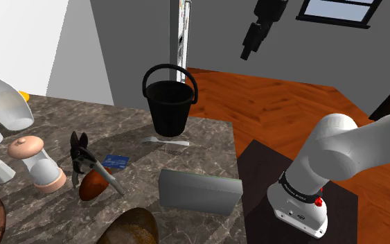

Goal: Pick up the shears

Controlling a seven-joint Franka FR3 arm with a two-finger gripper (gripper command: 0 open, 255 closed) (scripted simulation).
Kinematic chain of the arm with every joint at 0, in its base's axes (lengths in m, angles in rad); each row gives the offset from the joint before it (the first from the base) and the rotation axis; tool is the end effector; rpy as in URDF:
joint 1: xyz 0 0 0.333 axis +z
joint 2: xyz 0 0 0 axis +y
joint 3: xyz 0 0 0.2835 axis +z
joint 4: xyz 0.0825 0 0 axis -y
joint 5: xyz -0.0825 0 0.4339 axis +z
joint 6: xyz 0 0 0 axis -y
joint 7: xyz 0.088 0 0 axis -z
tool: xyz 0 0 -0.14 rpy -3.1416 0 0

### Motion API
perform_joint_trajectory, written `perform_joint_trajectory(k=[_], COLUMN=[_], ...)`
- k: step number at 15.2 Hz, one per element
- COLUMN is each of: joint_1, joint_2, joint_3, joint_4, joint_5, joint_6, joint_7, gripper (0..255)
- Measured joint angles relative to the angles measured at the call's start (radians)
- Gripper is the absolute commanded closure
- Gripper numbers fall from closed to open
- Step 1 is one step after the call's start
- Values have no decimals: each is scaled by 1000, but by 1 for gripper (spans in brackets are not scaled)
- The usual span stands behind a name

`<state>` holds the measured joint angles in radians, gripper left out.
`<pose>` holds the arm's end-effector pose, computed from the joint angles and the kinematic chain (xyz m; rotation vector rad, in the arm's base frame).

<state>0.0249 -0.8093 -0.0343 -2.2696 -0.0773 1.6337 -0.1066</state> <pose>0.3848 -0.0164 0.5954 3.0648 0.1593 0.2615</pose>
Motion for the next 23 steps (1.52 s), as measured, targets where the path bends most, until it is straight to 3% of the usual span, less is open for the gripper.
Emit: perform_joint_trajectory(k=[4, 12, 23], joint_1=[14, 71, 116], joint_2=[13, 60, 271], joint_3=[34, 178, 397], joint_4=[-19, -106, -80], joint_5=[24, 108, 160], joint_6=[39, 207, 452], joint_7=[36, 182, 394], gripper=[0, 0, 0])
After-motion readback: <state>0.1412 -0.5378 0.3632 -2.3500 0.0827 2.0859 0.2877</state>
